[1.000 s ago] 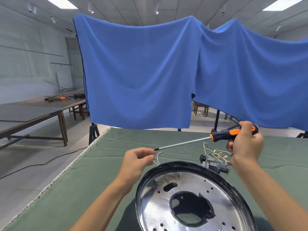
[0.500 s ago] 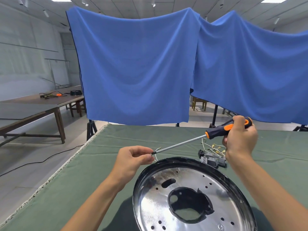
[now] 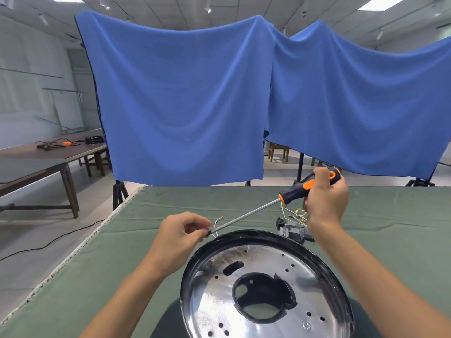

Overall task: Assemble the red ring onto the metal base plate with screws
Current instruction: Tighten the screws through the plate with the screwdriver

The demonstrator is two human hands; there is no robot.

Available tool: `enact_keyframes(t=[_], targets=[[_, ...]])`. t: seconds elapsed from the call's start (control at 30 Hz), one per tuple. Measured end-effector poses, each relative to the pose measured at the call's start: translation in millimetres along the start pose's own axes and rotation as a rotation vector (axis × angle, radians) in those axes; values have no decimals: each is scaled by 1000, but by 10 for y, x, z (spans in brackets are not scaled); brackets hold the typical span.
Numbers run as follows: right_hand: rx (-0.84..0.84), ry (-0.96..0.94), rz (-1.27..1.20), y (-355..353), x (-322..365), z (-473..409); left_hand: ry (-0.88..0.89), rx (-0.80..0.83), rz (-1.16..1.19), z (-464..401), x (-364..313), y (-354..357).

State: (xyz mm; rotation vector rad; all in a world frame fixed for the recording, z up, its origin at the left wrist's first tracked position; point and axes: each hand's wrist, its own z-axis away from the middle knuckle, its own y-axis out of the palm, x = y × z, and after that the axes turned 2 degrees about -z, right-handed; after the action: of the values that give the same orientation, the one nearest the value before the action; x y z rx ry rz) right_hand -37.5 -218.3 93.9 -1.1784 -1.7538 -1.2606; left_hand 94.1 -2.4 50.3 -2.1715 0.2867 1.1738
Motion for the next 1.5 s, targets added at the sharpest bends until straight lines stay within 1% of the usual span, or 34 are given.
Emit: enact_keyframes(t=[0.17,0.47,0.77,0.97,1.03,1.17,1.27,1.5], targets=[[-15,-15,-19,-8,21,-18,-44,7,58,-5,22,-73],[-6,-7,-47,-35,9,-21,-64,34,91,2,19,-88],[-13,12,-29,-46,17,-43,-58,61,91,4,47,-108],[18,-5,-3,-66,41,-47,-30,116,29,37,6,-102],[21,-4,-8,-71,63,-49,-53,140,53,41,-23,-102],[34,-12,-23,-88,107,-55,-161,199,199,47,-65,-124],[53,-19,-25,-92,120,-52,-223,238,266,53,-79,-145],[85,-37,-60,-48,131,6,-290,273,256,53,-74,-153]])
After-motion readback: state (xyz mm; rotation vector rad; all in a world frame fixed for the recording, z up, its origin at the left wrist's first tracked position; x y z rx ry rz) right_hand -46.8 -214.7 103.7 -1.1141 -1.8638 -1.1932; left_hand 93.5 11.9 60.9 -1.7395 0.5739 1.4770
